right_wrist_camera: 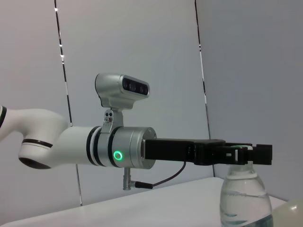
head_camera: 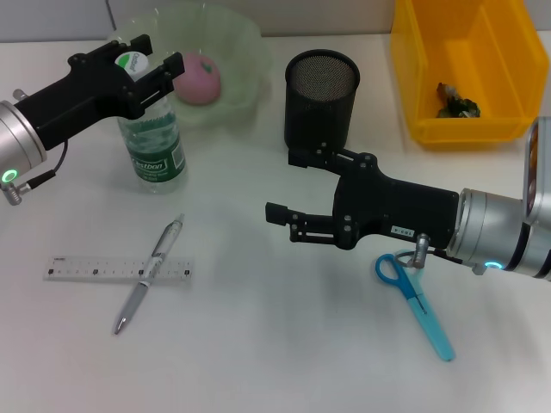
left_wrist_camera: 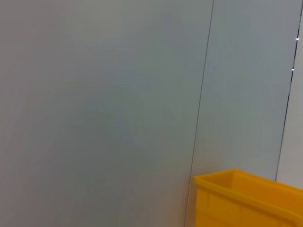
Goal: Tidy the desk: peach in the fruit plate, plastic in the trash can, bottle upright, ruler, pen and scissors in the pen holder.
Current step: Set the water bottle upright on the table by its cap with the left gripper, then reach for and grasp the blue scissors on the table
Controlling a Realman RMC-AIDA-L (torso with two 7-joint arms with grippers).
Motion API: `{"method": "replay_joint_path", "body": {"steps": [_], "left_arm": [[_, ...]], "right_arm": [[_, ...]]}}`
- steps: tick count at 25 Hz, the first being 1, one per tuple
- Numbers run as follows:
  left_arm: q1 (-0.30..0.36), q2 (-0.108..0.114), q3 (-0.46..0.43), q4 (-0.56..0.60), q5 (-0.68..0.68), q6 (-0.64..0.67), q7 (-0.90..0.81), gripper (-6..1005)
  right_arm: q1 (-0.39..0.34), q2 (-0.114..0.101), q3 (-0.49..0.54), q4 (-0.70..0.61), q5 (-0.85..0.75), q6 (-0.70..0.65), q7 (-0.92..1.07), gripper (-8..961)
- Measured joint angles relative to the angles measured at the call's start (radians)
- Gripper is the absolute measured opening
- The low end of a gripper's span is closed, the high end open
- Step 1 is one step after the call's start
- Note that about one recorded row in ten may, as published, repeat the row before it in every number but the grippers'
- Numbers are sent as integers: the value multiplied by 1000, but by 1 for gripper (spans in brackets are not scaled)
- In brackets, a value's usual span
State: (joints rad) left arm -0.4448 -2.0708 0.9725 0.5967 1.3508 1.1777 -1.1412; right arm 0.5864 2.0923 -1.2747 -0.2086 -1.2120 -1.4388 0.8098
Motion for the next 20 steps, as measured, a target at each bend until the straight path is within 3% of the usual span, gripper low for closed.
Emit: {"method": "replay_joint_path", "body": {"steps": [14,20], "left_arm": [[28,1,-10,51,-48,57,0,719],[76,2,-13,50,-218,187,36,761]], "right_arm": [[-6,0,0,0,2,0,0,851],[-12,0,0,0,2,-19,0,850]]}}
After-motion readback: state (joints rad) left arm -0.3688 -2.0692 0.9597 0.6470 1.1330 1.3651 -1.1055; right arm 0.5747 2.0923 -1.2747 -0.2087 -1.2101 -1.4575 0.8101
